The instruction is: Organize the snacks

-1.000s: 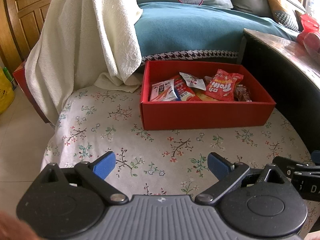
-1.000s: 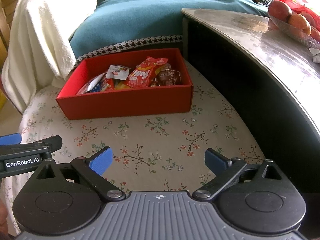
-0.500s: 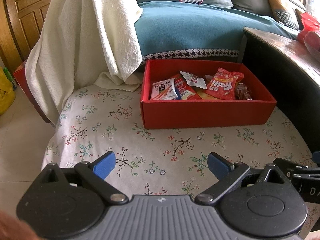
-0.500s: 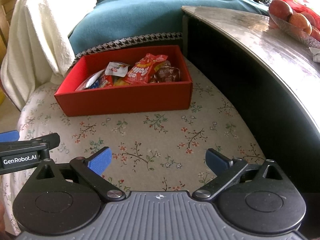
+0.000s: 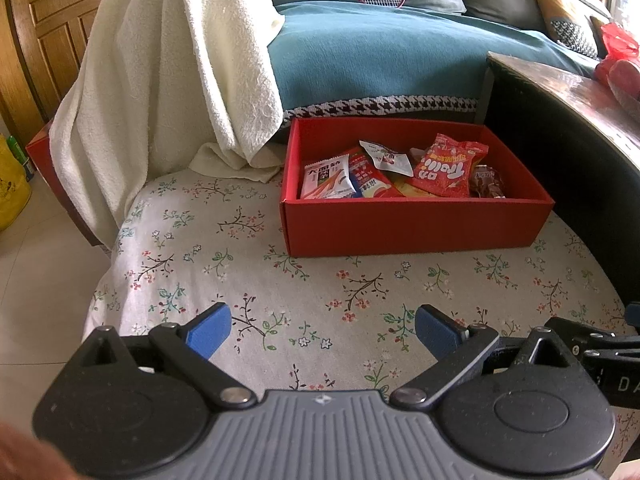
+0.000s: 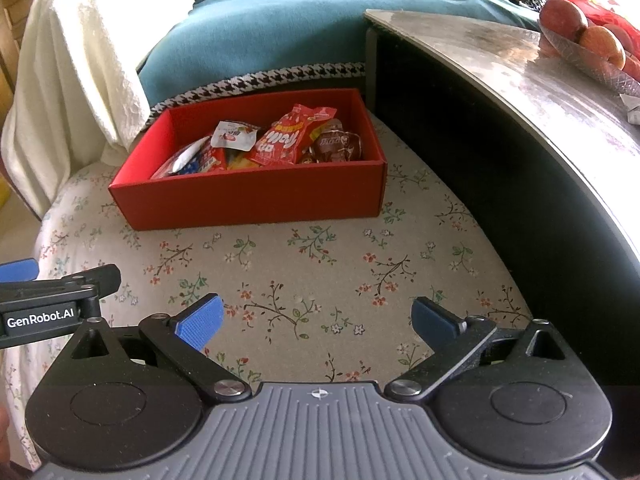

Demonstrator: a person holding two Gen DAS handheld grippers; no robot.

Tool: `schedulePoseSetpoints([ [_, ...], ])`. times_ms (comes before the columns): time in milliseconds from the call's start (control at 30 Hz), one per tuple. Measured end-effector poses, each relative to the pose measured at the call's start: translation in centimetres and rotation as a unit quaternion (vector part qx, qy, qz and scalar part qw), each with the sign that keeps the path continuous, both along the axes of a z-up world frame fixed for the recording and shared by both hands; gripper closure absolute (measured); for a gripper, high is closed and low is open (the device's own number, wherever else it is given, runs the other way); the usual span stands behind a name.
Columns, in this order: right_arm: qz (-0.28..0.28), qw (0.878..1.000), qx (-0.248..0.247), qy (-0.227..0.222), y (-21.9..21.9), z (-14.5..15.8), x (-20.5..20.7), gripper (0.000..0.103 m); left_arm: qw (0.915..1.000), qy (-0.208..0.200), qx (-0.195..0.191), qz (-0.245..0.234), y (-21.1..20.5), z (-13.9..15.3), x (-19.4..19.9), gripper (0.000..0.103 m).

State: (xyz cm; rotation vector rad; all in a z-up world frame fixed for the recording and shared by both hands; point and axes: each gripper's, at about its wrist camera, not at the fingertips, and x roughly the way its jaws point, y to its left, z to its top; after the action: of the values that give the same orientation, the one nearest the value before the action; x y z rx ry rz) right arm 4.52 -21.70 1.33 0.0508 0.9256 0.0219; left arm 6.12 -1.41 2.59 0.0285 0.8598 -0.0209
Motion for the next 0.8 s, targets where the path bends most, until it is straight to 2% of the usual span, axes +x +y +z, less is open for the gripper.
schedulePoseSetpoints([
  [800,0.000,1.000,0.000,0.003,0.06,-0.06,0.13,0.001,0.9999,-0.004,0.010,-0.007,-0.26,-0.14,0.05,0.009],
])
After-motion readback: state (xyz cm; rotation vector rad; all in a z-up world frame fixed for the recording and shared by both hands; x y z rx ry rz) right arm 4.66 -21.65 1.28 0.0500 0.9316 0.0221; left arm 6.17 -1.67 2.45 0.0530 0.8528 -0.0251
